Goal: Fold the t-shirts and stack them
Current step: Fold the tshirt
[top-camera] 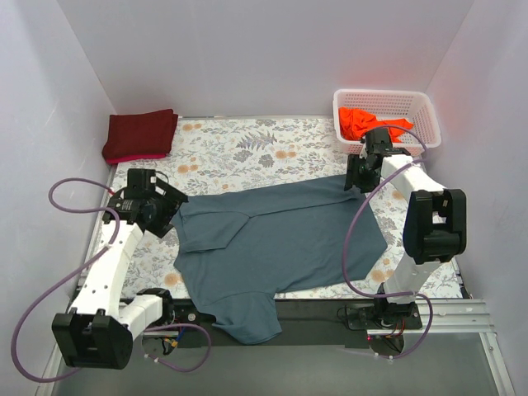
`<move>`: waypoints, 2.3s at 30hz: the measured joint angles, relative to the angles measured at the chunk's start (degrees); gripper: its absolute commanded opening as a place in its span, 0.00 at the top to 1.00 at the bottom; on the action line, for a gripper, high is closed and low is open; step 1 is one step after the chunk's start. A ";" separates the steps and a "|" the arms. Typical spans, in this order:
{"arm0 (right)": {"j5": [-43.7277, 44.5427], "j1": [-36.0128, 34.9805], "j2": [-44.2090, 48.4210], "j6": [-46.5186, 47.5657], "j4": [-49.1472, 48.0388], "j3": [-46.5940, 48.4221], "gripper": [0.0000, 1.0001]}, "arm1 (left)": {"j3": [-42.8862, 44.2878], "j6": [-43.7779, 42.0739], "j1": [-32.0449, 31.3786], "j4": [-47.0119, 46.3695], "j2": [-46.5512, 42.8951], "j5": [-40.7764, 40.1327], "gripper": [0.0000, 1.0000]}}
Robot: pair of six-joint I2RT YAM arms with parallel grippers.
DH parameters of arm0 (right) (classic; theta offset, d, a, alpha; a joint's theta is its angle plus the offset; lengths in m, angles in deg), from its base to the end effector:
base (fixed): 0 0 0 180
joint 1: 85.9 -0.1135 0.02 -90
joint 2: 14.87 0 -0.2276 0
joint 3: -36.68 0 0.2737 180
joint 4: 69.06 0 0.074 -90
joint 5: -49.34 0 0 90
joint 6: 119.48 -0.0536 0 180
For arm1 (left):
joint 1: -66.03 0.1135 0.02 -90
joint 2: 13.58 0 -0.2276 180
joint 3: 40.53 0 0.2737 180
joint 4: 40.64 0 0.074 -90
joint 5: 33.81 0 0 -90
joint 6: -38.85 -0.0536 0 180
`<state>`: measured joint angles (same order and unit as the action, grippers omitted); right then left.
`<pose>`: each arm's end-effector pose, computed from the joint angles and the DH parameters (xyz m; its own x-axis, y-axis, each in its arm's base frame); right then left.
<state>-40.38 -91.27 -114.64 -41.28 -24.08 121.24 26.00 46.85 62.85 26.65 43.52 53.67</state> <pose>0.3845 0.0359 0.1553 -0.8643 0.1242 -0.4875 0.0874 0.9914 0.0975 0.2340 -0.0106 0.2414 0.0859 -0.9956 0.0372 -0.8417 -0.0925 -0.5320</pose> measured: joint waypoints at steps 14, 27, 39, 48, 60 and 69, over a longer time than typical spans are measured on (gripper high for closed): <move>-8.57 6.25 0.07 -4.68 -8.70 -2.47 0.38 | -1.86 -12.55 0.09 -19.43 18.86 -4.20 0.21; -21.92 17.14 0.00 -12.04 -18.18 -12.57 0.45 | -1.86 -15.10 0.20 -25.75 31.56 -4.52 0.44; -27.69 17.42 -3.13 -15.32 -22.49 -13.73 0.50 | -2.14 -17.11 0.90 -26.47 33.57 -5.46 0.66; -29.97 18.51 -4.92 -17.53 -26.27 -15.34 0.59 | -2.82 -17.27 1.42 -26.64 34.42 -5.66 0.69; -31.87 18.86 -5.64 -17.66 -26.99 -15.56 0.99 | -3.28 -17.20 1.57 -27.52 34.53 -5.62 0.70; -31.71 19.06 -5.62 -14.47 -26.75 -15.41 0.99 | -3.50 -17.03 1.75 -28.06 34.60 -5.55 0.70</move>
<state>-72.10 -72.21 -120.26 -55.74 -50.83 105.83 22.50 29.82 64.60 -1.41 78.12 48.12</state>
